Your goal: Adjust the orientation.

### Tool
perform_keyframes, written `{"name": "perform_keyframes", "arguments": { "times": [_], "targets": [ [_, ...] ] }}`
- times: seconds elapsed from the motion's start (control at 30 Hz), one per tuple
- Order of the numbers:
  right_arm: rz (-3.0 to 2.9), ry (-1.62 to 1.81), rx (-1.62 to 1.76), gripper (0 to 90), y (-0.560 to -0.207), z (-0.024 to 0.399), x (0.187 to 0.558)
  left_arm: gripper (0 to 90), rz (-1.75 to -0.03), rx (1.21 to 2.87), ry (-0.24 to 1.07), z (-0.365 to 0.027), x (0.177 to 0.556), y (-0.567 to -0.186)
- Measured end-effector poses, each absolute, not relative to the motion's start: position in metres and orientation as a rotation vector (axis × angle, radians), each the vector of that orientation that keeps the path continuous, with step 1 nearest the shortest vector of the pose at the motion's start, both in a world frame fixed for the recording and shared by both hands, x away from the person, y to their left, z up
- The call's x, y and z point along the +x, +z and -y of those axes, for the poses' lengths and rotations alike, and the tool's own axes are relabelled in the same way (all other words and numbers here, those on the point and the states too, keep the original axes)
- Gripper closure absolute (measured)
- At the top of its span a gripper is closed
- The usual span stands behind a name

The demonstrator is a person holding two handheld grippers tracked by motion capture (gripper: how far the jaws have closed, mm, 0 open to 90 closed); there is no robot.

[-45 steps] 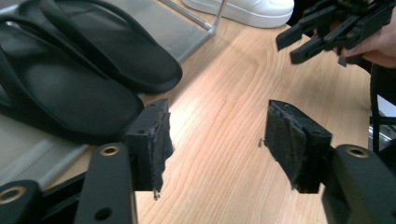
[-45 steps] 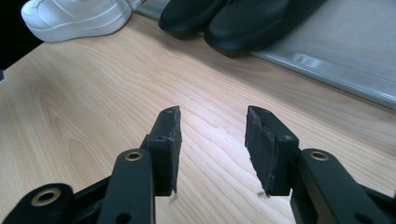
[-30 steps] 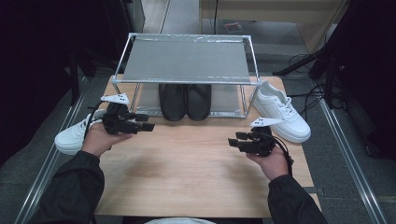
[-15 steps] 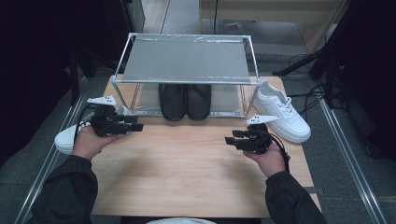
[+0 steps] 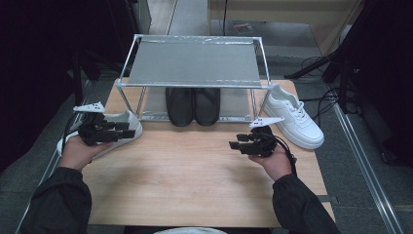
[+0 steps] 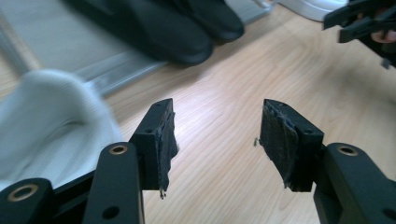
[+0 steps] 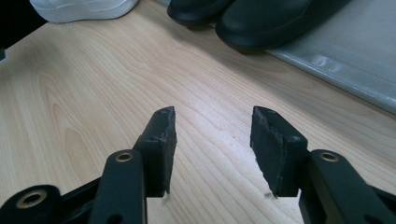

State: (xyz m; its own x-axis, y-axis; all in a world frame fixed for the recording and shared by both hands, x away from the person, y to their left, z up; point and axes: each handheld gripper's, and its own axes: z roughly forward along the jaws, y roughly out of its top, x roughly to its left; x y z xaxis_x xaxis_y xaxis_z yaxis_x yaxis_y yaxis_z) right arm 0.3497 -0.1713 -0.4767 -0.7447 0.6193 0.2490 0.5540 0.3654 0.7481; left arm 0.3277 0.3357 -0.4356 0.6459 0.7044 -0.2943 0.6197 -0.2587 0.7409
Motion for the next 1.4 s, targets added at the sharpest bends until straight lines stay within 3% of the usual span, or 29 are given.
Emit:
{"name": "perform_keyframes", "arguments": {
  "times": [0.63, 1.17, 1.4],
  "targets": [
    [-2.523, 1.319, 1.098, 50.1, -0.477, 0.172, 0.346, 42.1, -1.143, 1.957, 0.228, -0.394, 0.342, -0.443],
    [-2.493, 1.290, 1.147, 49.9, -0.480, 0.186, 0.333, 42.0, -1.185, 2.022, 0.158, -0.407, 0.364, -0.481],
    [-2.488, 1.283, 1.158, 49.9, -0.481, 0.188, 0.333, 59.6, -1.162, 2.012, 0.059, -0.414, 0.362, -0.483]
  ]
}}
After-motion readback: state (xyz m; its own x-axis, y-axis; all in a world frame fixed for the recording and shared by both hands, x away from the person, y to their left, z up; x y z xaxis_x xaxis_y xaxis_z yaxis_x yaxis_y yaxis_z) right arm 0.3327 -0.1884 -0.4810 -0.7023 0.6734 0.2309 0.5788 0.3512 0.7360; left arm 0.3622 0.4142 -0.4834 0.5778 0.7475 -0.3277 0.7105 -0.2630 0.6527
